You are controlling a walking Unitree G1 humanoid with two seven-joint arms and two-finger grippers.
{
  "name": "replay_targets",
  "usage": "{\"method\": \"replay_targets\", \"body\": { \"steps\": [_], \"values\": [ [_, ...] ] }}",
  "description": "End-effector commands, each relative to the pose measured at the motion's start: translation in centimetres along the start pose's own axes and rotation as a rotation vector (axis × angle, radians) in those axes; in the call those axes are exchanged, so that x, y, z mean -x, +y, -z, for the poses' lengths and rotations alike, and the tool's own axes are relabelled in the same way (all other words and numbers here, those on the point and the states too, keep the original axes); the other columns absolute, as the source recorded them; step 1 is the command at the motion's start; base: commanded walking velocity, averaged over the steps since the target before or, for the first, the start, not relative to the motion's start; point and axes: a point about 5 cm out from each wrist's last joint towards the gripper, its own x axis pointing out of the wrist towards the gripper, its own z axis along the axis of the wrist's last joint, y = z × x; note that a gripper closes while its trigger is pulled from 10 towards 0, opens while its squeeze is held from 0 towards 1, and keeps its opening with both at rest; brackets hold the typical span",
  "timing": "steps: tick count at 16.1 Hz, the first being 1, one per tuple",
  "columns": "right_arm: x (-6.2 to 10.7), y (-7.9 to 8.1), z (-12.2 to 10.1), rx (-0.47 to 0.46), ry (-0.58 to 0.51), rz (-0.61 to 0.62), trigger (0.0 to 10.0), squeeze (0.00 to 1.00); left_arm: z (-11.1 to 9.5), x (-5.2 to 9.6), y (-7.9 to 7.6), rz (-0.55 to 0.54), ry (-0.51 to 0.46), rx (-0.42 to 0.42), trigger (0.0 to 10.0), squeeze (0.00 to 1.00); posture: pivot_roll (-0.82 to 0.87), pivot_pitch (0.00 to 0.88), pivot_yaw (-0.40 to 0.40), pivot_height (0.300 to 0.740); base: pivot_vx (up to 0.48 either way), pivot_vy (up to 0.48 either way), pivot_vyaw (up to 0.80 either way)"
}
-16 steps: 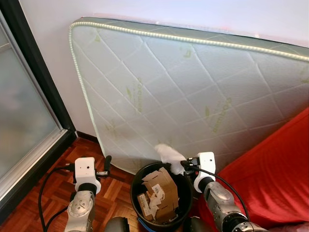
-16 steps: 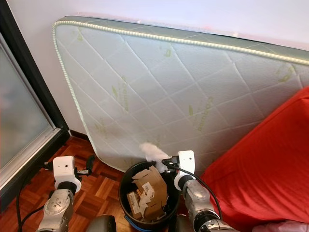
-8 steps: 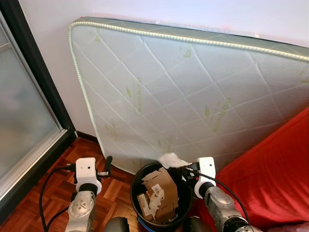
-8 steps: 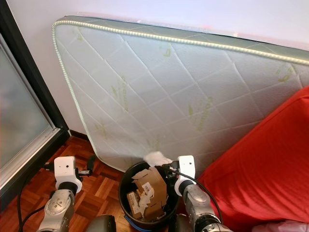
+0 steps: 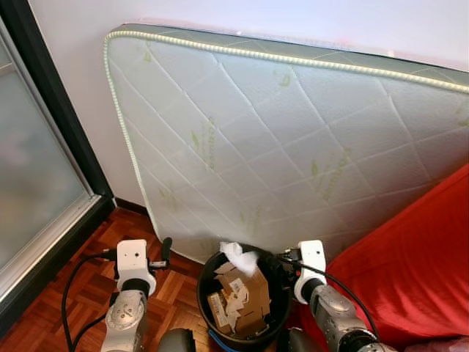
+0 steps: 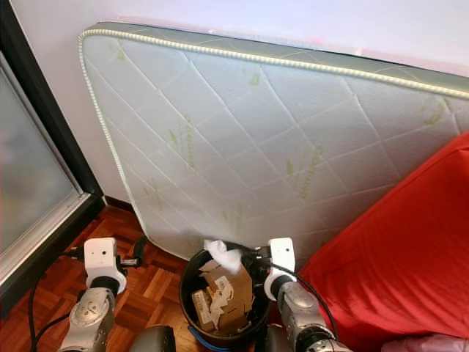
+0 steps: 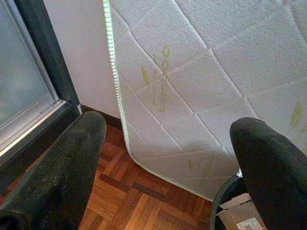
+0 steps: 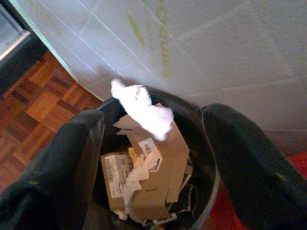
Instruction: Clean up the room
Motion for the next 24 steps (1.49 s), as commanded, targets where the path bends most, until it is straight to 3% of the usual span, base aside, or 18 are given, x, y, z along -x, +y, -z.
{"method": "replay_targets", "body": {
  "steps": [1, 3, 4, 5, 11, 17, 21, 24],
  "values": [
    [0.3, -0.5, 0.9, 0.004, 0.044, 0.021, 10.0, 1.0, -0.1, 0.0, 0.0, -0.014, 0.0, 0.01, 10.0, 0.0, 0.09, 0.041, -0.081, 0.625, 0.0, 0.0, 0.0],
    [0.9, -1.4, 1.7, 0.005, 0.073, 0.078, 10.0, 1.0, 0.0, 0.0, 0.0, -0.017, 0.005, 0.012, 10.0, 0.0, 0.09, 0.039, -0.082, 0.625, 0.0, 0.0, 0.0],
    [1.3, -1.9, 2.3, -0.006, 0.089, 0.109, 10.0, 0.07, 0.1, 0.0, 0.1, -0.022, 0.01, 0.017, 10.0, 0.0, 0.09, 0.036, -0.081, 0.625, 0.0, 0.0, 0.0],
    [1.6, -2.4, 2.8, -0.018, 0.102, 0.137, 10.0, 0.0, 0.2, -0.1, 0.2, -0.024, 0.021, 0.024, 10.0, 0.0, 0.09, 0.032, -0.081, 0.625, 0.0, 0.0, 0.0],
    [3.5, -5.4, 3.9, -0.125, 0.086, 0.302, 10.0, 0.0, 1.6, 0.0, 1.5, -0.059, 0.129, 0.041, 10.0, 0.0, 0.07, 0.0, -0.071, 0.64, 0.0, 0.0, 0.0],
    [4.8, -5.8, 6.3, -0.149, 0.16, 0.356, 10.0, 0.0, 3.9, 0.6, 1.2, -0.027, 0.295, 0.007, 10.0, 0.0, 0.05, 0.0, -0.049, 0.68, 0.0, 0.0, 0.0],
    [6.5, -6.5, 8.7, -0.176, 0.242, 0.412, 10.0, 0.0, 6.0, 2.0, 2.1, -0.074, 0.446, 0.026, 10.0, 0.0, 0.04, 0.0, -0.03, 0.735, 0.0, 0.0, 0.0],
    [6.4, -6.3, 8.8, -0.179, 0.25, 0.412, 10.0, 0.0, 6.9, 2.7, 2.1, -0.076, 0.513, -0.003, 10.0, 0.0, 0.03, 0.0, -0.027, 0.74, 0.0, 0.0, 0.0]
  ]
}}
